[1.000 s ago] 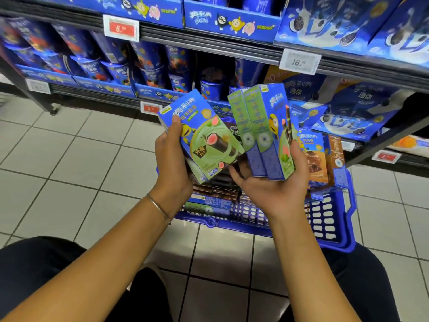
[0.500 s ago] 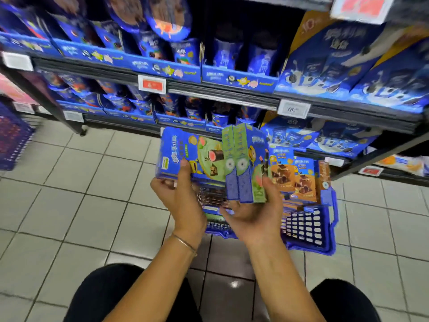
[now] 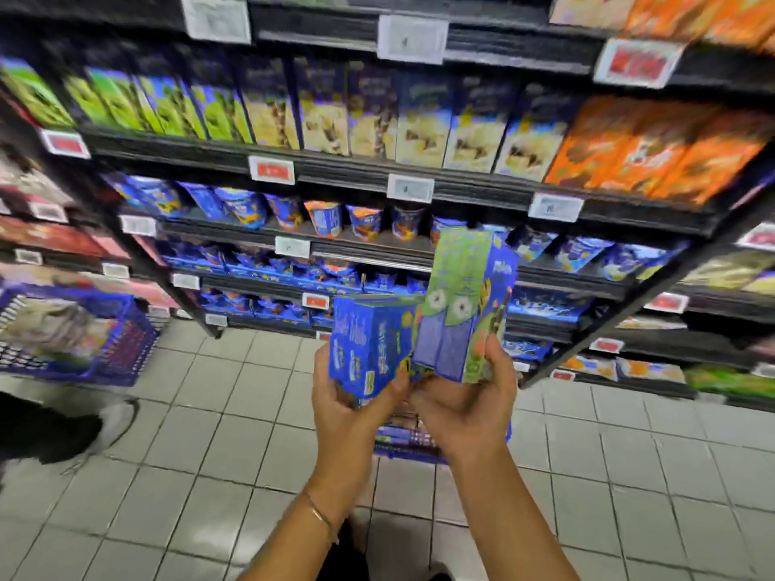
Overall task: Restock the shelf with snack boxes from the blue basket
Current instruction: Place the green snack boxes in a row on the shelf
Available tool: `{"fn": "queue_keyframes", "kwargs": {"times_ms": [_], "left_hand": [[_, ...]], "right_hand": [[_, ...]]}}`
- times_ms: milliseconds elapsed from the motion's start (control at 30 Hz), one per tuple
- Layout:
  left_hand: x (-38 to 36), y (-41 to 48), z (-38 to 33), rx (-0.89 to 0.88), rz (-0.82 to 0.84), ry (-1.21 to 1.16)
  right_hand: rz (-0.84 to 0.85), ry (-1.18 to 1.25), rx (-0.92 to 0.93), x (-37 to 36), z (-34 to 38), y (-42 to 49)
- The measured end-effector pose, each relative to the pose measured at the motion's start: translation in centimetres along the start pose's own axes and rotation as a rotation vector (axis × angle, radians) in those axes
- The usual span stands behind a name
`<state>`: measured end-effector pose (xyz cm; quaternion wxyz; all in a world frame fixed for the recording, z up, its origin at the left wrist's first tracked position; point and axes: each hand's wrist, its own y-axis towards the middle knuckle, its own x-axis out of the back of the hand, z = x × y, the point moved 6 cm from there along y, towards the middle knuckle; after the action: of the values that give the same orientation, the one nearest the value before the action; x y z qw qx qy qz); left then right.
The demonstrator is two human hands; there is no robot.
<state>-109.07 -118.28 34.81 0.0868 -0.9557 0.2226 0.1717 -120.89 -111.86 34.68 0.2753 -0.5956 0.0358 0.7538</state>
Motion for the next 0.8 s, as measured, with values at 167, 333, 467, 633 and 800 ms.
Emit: {"fn": "queue_keyframes", "kwargs": {"times_ms": [167, 333, 467, 633, 800], "left_hand": [[-2.4, -1.5, -9.4, 0.167, 0.207, -0.017], [-2.8, 0.4, -17.8, 0.238, 0.336, 0.171], [-1.9, 2.6, -21.7, 0.070, 0.363, 0.284], [-0.1, 6.6, -24.4, -0.058, 0.254, 0.231], [2.1, 11.2, -27.8, -0.151, 0.151, 0.026]], "right_hand": [[0.077, -0.054, 0.018, -6.6, 3.9, -2.2], [0.102, -0.154, 0.087, -11.8, 5.0, -2.0], [0.134, -0.108, 0.109, -16.3, 3.9, -1.0], [0.197, -0.108, 0.142, -21.7, 1.3, 1.1], [0.203, -0.222, 0.138, -25.7, -1.4, 3.8]]}}
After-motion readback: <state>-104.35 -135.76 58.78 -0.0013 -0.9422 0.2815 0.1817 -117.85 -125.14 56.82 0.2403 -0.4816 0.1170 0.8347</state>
